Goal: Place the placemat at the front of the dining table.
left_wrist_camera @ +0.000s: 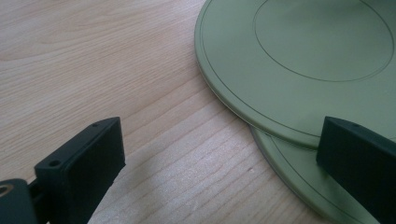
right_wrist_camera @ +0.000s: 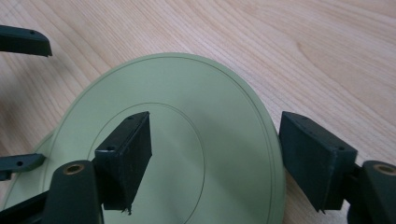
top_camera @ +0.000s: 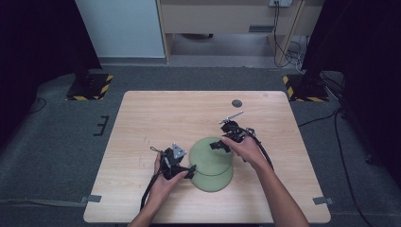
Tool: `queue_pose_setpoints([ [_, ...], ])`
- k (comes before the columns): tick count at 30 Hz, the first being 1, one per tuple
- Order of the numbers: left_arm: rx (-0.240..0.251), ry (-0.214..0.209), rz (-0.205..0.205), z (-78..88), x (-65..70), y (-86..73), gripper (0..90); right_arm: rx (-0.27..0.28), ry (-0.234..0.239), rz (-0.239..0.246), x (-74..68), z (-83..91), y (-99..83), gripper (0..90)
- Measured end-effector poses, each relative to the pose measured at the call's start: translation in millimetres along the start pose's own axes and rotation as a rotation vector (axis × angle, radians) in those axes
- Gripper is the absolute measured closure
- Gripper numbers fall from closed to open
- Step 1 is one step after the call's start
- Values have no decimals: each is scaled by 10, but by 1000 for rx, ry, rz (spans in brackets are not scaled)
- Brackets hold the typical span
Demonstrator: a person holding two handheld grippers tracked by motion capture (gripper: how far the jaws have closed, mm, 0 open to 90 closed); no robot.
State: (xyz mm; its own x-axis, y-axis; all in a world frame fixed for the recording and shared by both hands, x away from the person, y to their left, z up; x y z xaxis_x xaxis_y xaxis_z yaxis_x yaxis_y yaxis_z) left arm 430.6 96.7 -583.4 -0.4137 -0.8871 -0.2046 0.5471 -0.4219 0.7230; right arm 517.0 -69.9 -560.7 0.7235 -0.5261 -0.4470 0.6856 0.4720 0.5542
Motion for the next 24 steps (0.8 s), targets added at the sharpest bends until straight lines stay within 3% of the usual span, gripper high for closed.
queue_pose_setpoints([
  [9,-1,5,-1,-1,0,2,0,20,-19,25,-43,122,17,387],
  [24,-5,7,-3,-2,-1,5,0,67,14,41,-118,259,58,618],
])
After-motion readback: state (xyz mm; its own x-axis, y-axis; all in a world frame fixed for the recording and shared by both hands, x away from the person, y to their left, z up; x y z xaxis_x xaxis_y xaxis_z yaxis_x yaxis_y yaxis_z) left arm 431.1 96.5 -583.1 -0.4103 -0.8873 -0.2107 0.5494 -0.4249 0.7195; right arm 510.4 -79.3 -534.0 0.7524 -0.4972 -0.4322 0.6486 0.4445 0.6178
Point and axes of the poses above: each handheld gripper's, and its own axes: z roughly backward along the jaws, y roughly out of its top, x roughly to its right, the point moved 8 cm from there along -z, roughly forward along the jaws, and after that the axes turned 14 degrees about y, right-handed, at the moved point
